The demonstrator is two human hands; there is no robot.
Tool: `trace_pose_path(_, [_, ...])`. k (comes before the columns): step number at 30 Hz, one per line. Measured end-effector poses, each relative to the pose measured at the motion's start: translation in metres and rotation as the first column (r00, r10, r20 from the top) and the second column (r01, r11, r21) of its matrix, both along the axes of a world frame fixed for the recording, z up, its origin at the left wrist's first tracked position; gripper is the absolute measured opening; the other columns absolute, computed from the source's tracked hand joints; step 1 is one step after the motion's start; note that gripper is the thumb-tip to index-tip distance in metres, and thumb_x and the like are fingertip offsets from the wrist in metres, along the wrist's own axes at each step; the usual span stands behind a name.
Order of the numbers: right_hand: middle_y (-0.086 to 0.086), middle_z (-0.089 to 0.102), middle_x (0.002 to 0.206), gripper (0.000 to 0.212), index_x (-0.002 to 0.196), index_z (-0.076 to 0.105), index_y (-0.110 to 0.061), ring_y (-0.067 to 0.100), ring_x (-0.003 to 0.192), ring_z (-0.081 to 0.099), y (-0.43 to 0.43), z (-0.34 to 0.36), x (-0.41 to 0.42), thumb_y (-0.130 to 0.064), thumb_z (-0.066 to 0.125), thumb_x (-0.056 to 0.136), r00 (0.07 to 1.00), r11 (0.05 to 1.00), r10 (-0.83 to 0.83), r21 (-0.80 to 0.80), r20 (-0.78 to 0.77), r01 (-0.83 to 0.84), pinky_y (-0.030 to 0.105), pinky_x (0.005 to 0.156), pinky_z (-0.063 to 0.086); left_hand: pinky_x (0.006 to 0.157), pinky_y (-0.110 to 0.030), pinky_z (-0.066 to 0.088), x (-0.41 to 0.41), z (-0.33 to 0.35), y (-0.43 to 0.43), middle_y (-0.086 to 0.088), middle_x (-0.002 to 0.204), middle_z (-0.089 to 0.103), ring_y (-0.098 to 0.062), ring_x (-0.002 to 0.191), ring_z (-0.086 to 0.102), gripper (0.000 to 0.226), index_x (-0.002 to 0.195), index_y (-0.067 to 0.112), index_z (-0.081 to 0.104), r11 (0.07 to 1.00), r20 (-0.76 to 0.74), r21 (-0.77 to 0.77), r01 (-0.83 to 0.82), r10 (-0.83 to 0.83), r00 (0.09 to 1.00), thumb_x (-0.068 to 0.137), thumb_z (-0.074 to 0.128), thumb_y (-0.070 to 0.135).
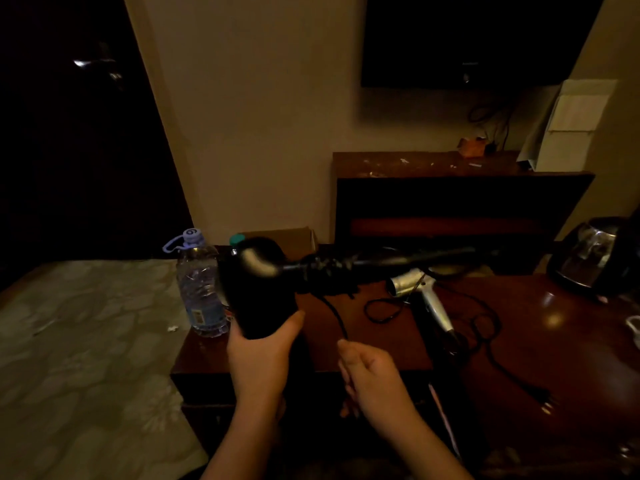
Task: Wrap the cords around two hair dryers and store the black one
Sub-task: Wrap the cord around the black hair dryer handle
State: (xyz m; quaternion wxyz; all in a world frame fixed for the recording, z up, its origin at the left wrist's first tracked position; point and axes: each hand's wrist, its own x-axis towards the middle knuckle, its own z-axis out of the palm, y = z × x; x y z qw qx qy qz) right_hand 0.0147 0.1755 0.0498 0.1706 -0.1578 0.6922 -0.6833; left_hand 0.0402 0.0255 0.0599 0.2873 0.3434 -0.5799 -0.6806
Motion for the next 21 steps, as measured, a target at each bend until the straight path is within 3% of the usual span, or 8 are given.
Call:
trace_pose_path(2, [-0.001,0.035,0.041,0.048,0.054,0.045,-0.021,0.013,0.031,0.032,0.014,-0.002,-0.009,-0.053,0.064,0.083,0.995,0.997,0.077,-0.038,0.068,-0.074,0.03,0.046,0.04,0.079,-0.047,0.062,0.001,-0.001,-0.01,-0.003,0.108,0.077,-0.025,0.095,0.075,0.066,0.118,0.025,0.069,0.994,-0.062,0.099,0.044,-0.038,0.997,0.057,0.093,0.03])
trace_pose_path(6, [-0.004,0.029,0.038,0.051,0.059,0.044,-0.013,0.008,0.03,0.025,0.041,0.007,-0.035,-0.042,0.085,0.065,0.952,0.954,0.13,-0.298,0.277,-0.044,0.023,0.034,0.026,0.067,-0.034,0.059,0.011,0.003,-0.031,-0.003,0.102,0.079,-0.022,0.089,0.077,0.062,0.112,0.022,0.071,0.966,-0.064,-0.035,0.257,-0.259,0.964,0.053,0.089,0.025])
trace_pose_path(9, [-0.006,0.029,0.037,0.051,0.063,0.048,-0.011,0.007,0.032,0.022,0.057,0.013,-0.054,-0.041,0.089,0.062,0.861,0.902,0.288,-0.421,0.42,-0.096,0.022,0.037,0.019,0.074,-0.028,0.056,0.02,0.009,-0.045,0.012,0.106,0.076,-0.009,0.096,0.073,0.072,0.112,0.04,0.064,0.793,0.165,-0.316,0.52,-0.494,0.854,0.044,0.09,0.04])
trace_pose_path(12, [-0.006,0.03,0.041,0.038,0.073,0.057,-0.007,0.005,0.032,0.027,0.071,0.022,-0.058,-0.034,0.083,0.076,0.821,0.867,0.385,-0.471,0.423,-0.164,0.02,0.035,0.026,0.079,-0.033,0.056,0.027,0.01,-0.04,0.022,0.102,0.07,-0.003,0.095,0.067,0.074,0.113,0.053,0.051,0.611,0.48,-0.483,0.627,-0.414,0.774,0.049,0.088,0.053])
trace_pose_path(14, [-0.002,0.031,0.048,0.028,0.088,0.061,-0.002,0.006,0.032,0.029,0.078,0.032,-0.054,-0.029,0.063,0.092,0.844,0.894,0.344,-0.419,0.412,-0.16,0.02,0.032,0.027,0.077,-0.037,0.056,0.028,0.01,-0.036,0.024,0.096,0.065,-0.006,0.088,0.065,0.073,0.112,0.051,0.046,0.623,0.554,-0.521,0.583,-0.272,0.787,0.05,0.083,0.062])
trace_pose_path(16, [0.005,0.035,0.05,0.032,0.099,0.063,0.003,0.01,0.03,0.028,0.084,0.042,-0.047,-0.023,0.045,0.1,0.905,0.94,0.26,-0.303,0.336,-0.158,0.021,0.031,0.026,0.076,-0.036,0.054,0.027,0.009,-0.035,0.025,0.091,0.06,-0.011,0.084,0.061,0.076,0.116,0.051,0.045,0.69,0.534,-0.528,0.496,-0.184,0.825,0.051,0.081,0.065])
trace_pose_path(18, [0.01,0.044,0.05,0.038,0.104,0.064,0.006,0.015,0.031,0.032,0.082,0.051,-0.04,-0.023,0.04,0.104,0.968,0.981,0.167,-0.128,0.187,-0.144,0.023,0.034,0.031,0.078,-0.038,0.054,0.026,0.009,-0.035,0.023,0.093,0.059,-0.015,0.086,0.061,0.081,0.122,0.048,0.045,0.734,0.496,-0.528,0.426,-0.14,0.857,0.051,0.079,0.067])
trace_pose_path(21, [0.008,0.06,0.051,0.037,0.094,0.071,-0.015,0.016,0.035,0.041,0.07,0.058,-0.027,-0.03,0.039,0.106,0.986,0.976,0.042,0.217,-0.163,-0.006,0.024,0.04,0.036,0.078,-0.039,0.055,0.027,0.009,-0.028,0.018,0.096,0.061,-0.016,0.087,0.062,0.083,0.124,0.045,0.045,0.763,0.48,-0.534,0.364,-0.081,0.874,0.052,0.079,0.069])
